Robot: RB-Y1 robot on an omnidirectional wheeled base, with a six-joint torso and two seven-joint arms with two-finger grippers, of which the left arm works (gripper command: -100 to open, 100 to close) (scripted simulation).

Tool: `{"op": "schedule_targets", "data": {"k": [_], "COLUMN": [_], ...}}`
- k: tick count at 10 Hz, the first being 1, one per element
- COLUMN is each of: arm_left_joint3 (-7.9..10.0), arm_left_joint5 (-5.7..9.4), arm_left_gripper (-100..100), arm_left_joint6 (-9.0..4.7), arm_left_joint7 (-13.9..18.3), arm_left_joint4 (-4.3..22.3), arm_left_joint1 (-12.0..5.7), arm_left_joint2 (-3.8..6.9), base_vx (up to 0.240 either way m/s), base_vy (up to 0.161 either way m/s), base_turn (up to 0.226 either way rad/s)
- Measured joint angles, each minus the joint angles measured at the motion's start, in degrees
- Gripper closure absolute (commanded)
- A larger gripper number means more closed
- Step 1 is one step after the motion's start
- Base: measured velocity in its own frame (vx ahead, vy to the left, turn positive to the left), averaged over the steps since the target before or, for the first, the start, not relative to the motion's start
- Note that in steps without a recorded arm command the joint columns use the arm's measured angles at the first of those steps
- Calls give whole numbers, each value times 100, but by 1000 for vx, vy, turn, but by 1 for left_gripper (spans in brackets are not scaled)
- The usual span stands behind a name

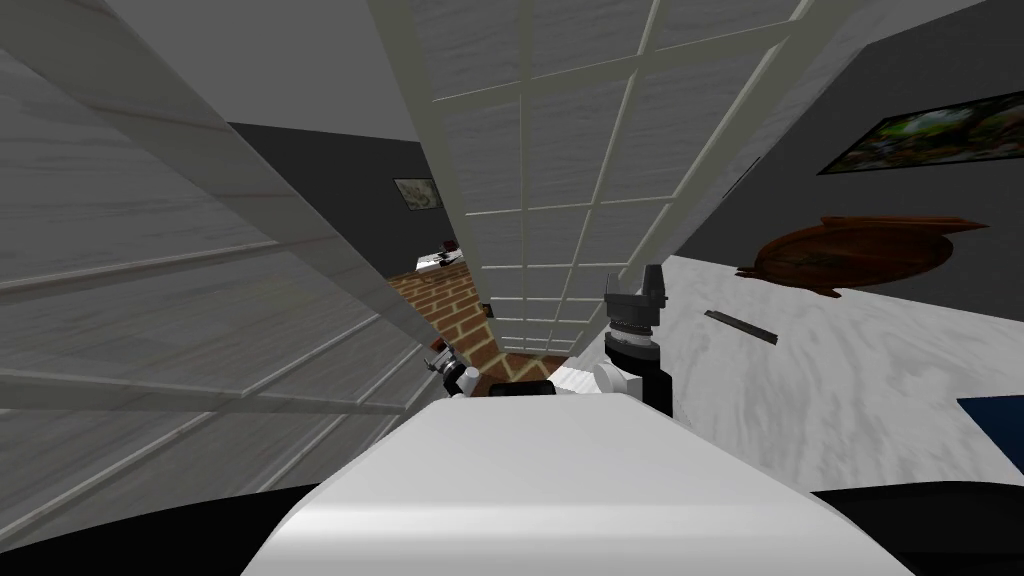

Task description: Push the door open

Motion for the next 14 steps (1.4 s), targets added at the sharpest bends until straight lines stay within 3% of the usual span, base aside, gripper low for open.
{"op": "schedule_targets", "data": {"k": [2,3,4,6,8,10,11,12,14], "arm_left_joint3": [23,31,33,30,53,54,46,93,153], "arm_left_joint5": [37,47,53,63,55,68,66,149,236], "arm_left_gripper": [100,100,100,100,100,100,100,100,100], "arm_left_joint6": [-155,-102,-96,22,-173,7,-8,26,-40], "arm_left_joint7": [173,90,80,-49,138,-72,-42,-153,-163], "arm_left_joint4": [289,68,114,-186,363,-94,-66,-206,-36], "arm_left_joint1": [-154,-46,-84,66,-246,-43,-30,43,-71], "arm_left_joint2": [120,77,95,47,164,58,77,24,75], "base_vx": [-34,-5,10,2,-14,9,48,42,28], "base_vy": [8,18,8,-3,-2,0,59,67,48], "base_turn": [-50,5,28,10,-5,1,-258,-141,-29]}}
